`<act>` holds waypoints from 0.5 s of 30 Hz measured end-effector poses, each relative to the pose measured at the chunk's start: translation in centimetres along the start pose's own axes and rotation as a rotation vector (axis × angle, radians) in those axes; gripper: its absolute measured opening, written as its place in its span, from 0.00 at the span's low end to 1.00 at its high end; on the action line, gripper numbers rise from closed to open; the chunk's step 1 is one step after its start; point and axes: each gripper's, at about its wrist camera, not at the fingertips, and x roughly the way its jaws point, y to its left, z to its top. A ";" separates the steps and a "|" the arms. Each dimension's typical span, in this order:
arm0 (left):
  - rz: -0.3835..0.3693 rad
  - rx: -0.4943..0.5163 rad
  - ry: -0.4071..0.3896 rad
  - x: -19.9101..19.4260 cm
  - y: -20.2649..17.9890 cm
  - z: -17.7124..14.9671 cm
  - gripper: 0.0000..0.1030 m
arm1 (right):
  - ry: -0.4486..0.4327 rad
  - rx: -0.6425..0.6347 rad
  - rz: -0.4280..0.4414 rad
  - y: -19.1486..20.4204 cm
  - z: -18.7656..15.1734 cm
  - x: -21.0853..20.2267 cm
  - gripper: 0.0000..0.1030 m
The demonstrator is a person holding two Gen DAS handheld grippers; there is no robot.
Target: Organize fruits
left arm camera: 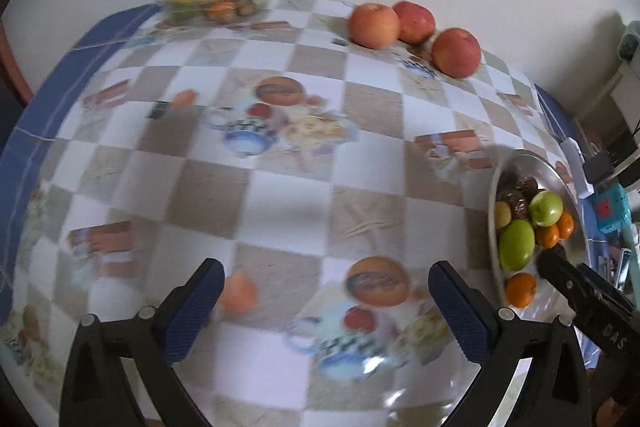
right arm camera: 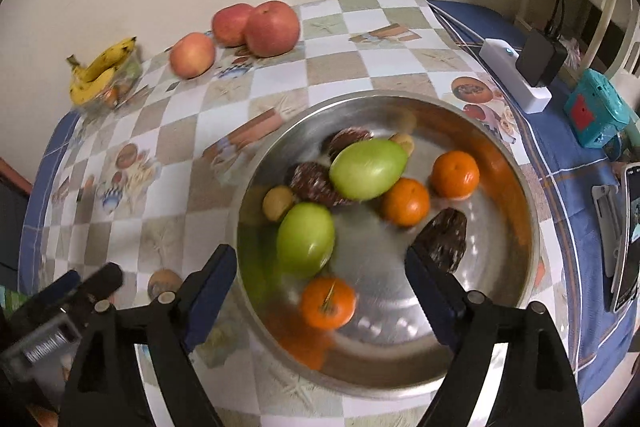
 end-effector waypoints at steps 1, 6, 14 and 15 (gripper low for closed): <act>0.004 0.003 -0.009 -0.5 0.4 -0.3 1.00 | -0.007 -0.015 -0.006 0.4 -0.5 -0.3 0.96; 0.035 0.047 -0.037 -2.6 1.4 -1.4 1.00 | -0.029 -0.057 -0.015 1.6 -2.0 -1.5 0.96; 0.056 0.047 -0.024 -2.7 1.1 -1.6 1.00 | -0.037 -0.055 -0.037 1.7 -2.2 -1.6 0.96; 0.049 0.039 -0.022 -2.7 1.1 -1.6 1.00 | -0.037 -0.050 -0.039 1.7 -2.2 -1.6 0.96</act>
